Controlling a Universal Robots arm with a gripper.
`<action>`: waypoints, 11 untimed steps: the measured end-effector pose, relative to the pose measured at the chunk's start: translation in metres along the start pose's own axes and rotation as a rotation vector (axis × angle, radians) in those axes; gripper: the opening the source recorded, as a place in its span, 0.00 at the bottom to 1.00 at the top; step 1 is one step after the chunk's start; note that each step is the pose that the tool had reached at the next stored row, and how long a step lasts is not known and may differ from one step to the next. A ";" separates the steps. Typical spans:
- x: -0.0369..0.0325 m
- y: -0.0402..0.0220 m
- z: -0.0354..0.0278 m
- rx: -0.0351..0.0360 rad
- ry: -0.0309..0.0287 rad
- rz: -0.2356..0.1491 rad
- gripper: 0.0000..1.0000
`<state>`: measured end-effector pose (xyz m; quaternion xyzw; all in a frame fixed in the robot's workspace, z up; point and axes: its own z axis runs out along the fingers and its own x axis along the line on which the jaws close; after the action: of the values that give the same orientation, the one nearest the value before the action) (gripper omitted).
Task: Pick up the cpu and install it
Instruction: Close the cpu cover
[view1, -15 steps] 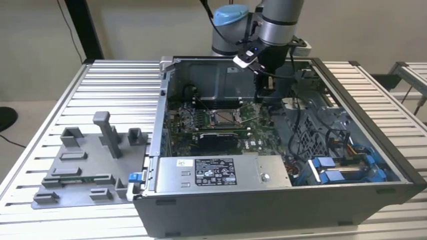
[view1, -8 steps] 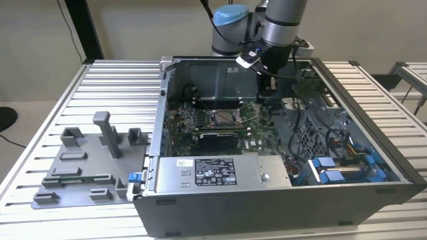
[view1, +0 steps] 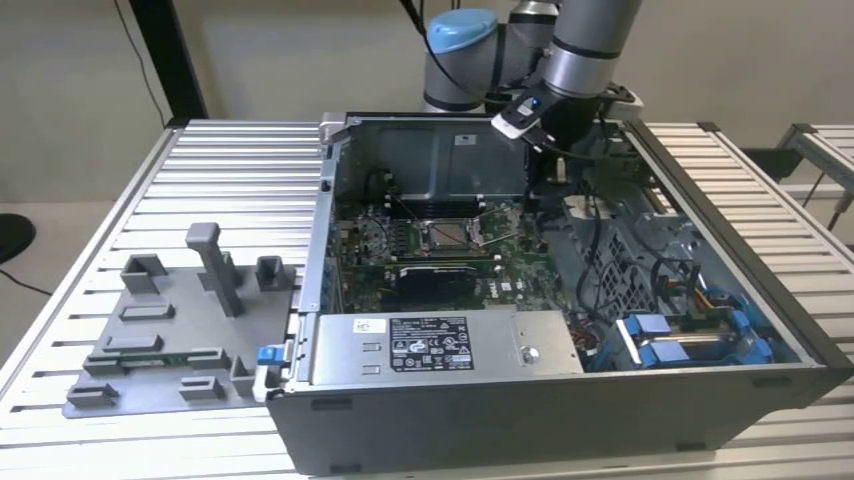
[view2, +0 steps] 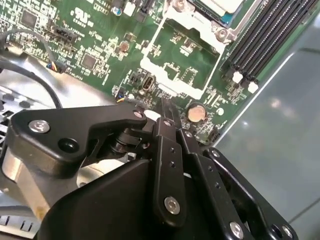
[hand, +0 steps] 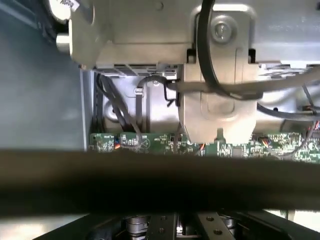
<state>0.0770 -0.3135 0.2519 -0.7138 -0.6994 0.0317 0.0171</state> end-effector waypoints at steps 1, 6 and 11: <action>0.0000 0.0006 0.0000 0.0117 -0.0003 0.000 0.00; 0.0002 0.0049 0.0008 0.0537 0.0013 -0.005 0.00; 0.0003 0.0139 0.0023 0.0635 0.0070 -0.013 0.00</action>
<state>0.0907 -0.3136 0.2487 -0.7086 -0.7025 0.0512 0.0423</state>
